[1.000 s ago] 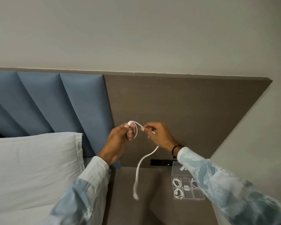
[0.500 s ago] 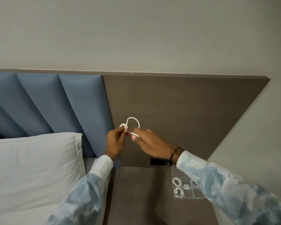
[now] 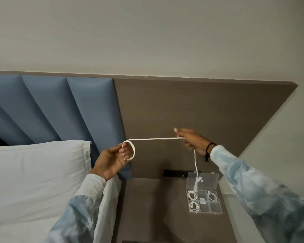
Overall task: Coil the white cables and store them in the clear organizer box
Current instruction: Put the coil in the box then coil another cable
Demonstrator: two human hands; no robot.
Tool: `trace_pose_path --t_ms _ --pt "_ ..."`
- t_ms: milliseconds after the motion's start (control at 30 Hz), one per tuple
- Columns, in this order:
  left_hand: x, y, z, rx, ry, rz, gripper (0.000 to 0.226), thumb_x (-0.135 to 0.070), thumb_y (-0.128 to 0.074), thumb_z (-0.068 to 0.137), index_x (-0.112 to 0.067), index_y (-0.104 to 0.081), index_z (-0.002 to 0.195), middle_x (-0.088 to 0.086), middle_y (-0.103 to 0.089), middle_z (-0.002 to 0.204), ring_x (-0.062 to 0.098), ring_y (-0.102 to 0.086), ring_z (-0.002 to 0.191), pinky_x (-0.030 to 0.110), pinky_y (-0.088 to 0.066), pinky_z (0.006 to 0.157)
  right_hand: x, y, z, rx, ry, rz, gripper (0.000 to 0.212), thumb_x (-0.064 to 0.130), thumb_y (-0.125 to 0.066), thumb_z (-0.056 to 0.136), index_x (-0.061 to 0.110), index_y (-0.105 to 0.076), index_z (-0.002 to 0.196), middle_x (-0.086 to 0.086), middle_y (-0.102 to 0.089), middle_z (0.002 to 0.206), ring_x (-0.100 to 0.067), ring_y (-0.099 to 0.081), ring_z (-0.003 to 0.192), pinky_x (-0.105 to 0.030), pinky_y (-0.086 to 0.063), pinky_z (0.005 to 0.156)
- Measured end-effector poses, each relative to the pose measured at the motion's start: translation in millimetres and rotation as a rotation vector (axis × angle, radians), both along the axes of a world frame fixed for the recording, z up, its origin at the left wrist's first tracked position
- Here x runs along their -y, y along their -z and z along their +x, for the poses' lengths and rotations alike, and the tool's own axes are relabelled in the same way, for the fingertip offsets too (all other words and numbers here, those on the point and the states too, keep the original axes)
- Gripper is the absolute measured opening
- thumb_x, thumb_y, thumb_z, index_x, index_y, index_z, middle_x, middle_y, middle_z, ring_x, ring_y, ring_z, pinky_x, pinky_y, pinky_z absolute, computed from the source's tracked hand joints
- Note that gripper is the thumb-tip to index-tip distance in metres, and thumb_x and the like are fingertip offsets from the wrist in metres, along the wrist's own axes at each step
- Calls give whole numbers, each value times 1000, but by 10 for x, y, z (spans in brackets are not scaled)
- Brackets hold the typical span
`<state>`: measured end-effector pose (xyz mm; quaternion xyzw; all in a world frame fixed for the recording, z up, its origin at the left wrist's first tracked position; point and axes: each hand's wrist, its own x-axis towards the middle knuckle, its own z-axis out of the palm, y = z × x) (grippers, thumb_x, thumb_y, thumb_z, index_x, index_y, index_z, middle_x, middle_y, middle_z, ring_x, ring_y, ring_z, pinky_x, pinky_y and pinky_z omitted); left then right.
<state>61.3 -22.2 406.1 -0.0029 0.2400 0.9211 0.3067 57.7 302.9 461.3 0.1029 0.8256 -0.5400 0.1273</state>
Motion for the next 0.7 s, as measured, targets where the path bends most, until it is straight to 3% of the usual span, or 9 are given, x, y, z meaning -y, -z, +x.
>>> trace_pose_path --t_ms 67,133,200,267,333,433,567,633,700 --pt "-72 -88 -71 -6 -98 49 23 -9 -38 100 -8 -59 90 -1 -48 72 9 -46 63 22 -45 64 116 232 92 19 -52 59 27 48 -63 94 22 -62 92 6 -33 58 -8 -24 48 -24 -17 47" --pt "-205 -179 -170 96 -277 140 29 -8 -34 105 -7 -59 92 0 -53 75 9 -48 65 20 -49 64 387 401 201 -44 -82 70 26 41 -63 97 18 -66 86 0 -44 60 -10 -35 52 -26 -29 47" --pt "-302 -217 -274 222 -502 162 27 -7 -41 107 -4 -64 94 4 -61 77 12 -56 68 23 -56 65 664 534 304 -166 -165 131 28 31 -57 102 13 -66 82 -5 -56 69 -14 -49 65 -29 -41 64" --pt "-357 -212 -356 284 -646 119 21 -7 -47 105 -5 -65 94 5 -62 81 14 -61 72 23 -57 74 873 569 421 -231 -309 279 33 30 -48 106 14 -66 84 8 -58 69 -12 -52 67 -29 -39 70" --pt "-416 -168 -415 266 -771 -34 20 -4 -49 104 -8 -64 92 4 -62 83 14 -62 73 23 -55 75 999 523 522 -268 -424 368 32 33 -42 106 15 -64 90 11 -58 72 -11 -53 66 -29 -39 69" --pt "-491 -15 -401 12 -980 -616 18 -11 -55 103 -11 -69 92 5 -69 82 9 -68 69 19 -56 70 1056 350 573 -333 -485 361 26 35 -44 105 16 -62 100 6 -62 75 -15 -57 66 -33 -45 63" --pt "-523 264 -231 -622 -722 -1191 25 -15 -55 103 -5 -72 88 7 -70 77 7 -60 67 28 -49 67 1002 26 425 -489 -485 349 25 22 -46 105 18 -71 101 18 -52 63 7 -52 57 -16 -37 59" --pt "-591 288 -104 -742 -533 -1182 29 -20 -54 104 -15 -71 81 3 -66 70 7 -54 65 28 -44 65 922 -134 280 -561 -441 375 26 21 -47 105 17 -72 98 19 -53 65 11 -52 57 -16 -37 60" --pt "-691 220 38 -665 -415 -1050 38 -31 -49 103 -18 -71 75 -6 -59 64 5 -50 64 23 -42 64 799 -227 139 -598 -422 447 27 24 -47 104 18 -72 97 15 -59 73 7 -52 59 -26 -41 63"
